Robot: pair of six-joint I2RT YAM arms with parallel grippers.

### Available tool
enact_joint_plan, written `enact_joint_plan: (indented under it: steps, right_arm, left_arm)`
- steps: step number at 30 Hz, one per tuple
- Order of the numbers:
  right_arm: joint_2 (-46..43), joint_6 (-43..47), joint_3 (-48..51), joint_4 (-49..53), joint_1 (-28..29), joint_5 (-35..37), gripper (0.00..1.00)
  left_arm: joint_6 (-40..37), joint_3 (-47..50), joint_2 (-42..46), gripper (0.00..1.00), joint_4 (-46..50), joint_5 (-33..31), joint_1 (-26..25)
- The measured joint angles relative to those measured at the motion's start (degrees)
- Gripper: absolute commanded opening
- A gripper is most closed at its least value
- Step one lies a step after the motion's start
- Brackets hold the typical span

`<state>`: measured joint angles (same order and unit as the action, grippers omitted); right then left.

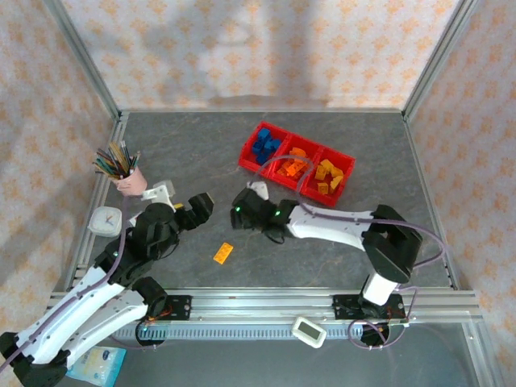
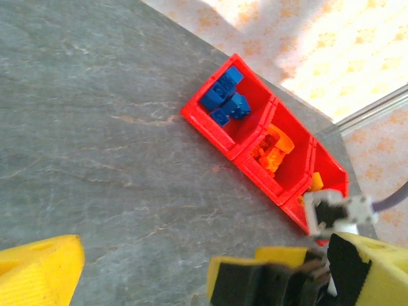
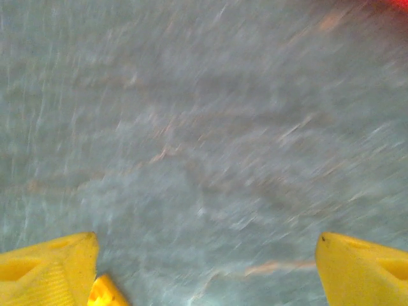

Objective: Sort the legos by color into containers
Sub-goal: Move the lego to the bottom-center of the table.

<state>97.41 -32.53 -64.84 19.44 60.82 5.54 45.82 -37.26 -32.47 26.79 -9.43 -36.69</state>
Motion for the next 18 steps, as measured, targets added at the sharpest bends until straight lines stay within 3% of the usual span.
enact_joint_plan:
  steps: [11, 18]
  right_arm:
    - [8.2, -10.0, -1.2, 0.3, 10.7, -0.3, 0.86]
    - [14.0, -12.5, -7.2, 2.0, 13.2, 1.4, 0.89]
  left_arm:
    - [4.3, 0.7, 7.6, 0.99, 8.2, -4.6, 0.0]
    - [5.4, 0.7, 8.2, 0.99, 10.5, -6.2, 0.0]
